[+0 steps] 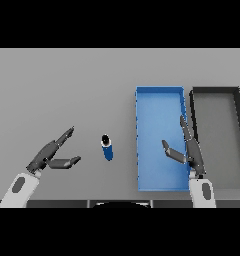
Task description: Pick up the blue pipe and place it into the blue bin.
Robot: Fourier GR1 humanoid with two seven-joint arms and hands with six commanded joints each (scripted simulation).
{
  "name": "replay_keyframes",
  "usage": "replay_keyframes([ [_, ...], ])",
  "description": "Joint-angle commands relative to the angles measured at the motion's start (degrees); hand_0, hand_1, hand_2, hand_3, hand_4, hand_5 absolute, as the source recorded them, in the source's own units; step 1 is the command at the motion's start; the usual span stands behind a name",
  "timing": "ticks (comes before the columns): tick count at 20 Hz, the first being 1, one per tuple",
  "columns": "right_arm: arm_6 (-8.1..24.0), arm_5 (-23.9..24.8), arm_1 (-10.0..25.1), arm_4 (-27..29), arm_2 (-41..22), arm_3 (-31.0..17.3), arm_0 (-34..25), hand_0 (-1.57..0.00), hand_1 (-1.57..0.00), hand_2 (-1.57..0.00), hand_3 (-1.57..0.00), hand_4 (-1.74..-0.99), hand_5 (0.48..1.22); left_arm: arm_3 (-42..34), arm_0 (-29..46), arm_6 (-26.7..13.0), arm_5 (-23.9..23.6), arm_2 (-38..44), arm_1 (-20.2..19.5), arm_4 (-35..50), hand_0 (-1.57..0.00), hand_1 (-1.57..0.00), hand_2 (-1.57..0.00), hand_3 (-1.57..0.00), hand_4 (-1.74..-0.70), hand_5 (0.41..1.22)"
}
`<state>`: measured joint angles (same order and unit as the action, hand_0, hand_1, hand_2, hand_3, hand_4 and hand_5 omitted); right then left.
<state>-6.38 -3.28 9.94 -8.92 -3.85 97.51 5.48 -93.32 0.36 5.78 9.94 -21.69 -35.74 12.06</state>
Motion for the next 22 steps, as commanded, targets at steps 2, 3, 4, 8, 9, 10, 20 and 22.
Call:
replay_keyframes([
  [2, 1.7, 0.0, 0.4, 0.3, 0.6, -0.6, -0.3, 0.0, 0.0, 0.0, 0.0, -1.174, 0.618, -0.4, -0.4, -1.6, 0.1, -2.2, 1.3, -1.8, 0.0, 0.0, 0.0, 0.0, -1.13, 0.485],
  [3, 1.0, -0.1, 0.3, 0.2, 0.4, -0.2, 0.3, 0.0, 0.0, 0.0, 0.0, -1.182, 0.618, -0.3, -0.8, -1.8, 0.0, -3.4, 2.1, -3.0, 0.0, 0.0, 0.0, 0.0, -1.13, 0.475],
  [4, 1.2, -0.1, 0.1, 0.4, 0.5, -0.4, 0.2, 0.0, 0.0, 0.0, 0.0, -1.189, 0.619, -0.6, -0.7, -2.1, 0.3, -4.3, 2.4, -3.7, 0.0, 0.0, 0.0, 0.0, -1.14, 0.464],
  [8, 0.3, 0.2, -0.5, 0.2, 0.4, -1.0, -0.1, 0.0, 0.0, 0.0, 0.0, -1.213, 0.625, 0.6, -2.6, -4.3, -0.2, -7.7, 7.3, -5.7, 0.0, 0.0, 0.0, 0.0, -1.15, 0.451],
  [9, -0.3, 0.1, -0.9, 0.1, -0.2, -0.6, 0.4, 0.0, 0.0, 0.0, 0.0, -1.218, 0.627, 1.9, -3.4, -4.1, -0.2, -8.3, 8.6, -6.3, 0.0, 0.0, 0.0, 0.0, -1.15, 0.452],
  [10, 0.6, 0.1, -0.5, 0.3, 0.2, -0.3, 0.2, 0.0, 0.0, 0.0, 0.0, -1.217, 0.626, 2.4, -3.6, -2.8, -0.2, -8.6, 9.4, -6.6, 0.0, 0.0, 0.0, 0.0, -1.15, 0.456],
  [20, 0.2, -0.1, 0.0, 0.9, 1.0, -0.3, 0.6, 0.0, 0.0, 0.0, 0.0, -1.222, 0.642, 13.7, -10.5, -2.4, -4.0, -11.3, 19.2, -12.5, 0.0, 0.0, 0.0, 0.0, -1.06, 0.425],
  [22, 0.2, 0.1, -0.1, 0.3, 0.6, 0.1, 0.9, 0.0, 0.0, 0.0, 0.0, -1.214, 0.645, 16.0, -11.6, -2.2, -3.9, -11.3, 21.3, -12.3, 0.0, 0.0, 0.0, 0.0, -1.06, 0.42],
])
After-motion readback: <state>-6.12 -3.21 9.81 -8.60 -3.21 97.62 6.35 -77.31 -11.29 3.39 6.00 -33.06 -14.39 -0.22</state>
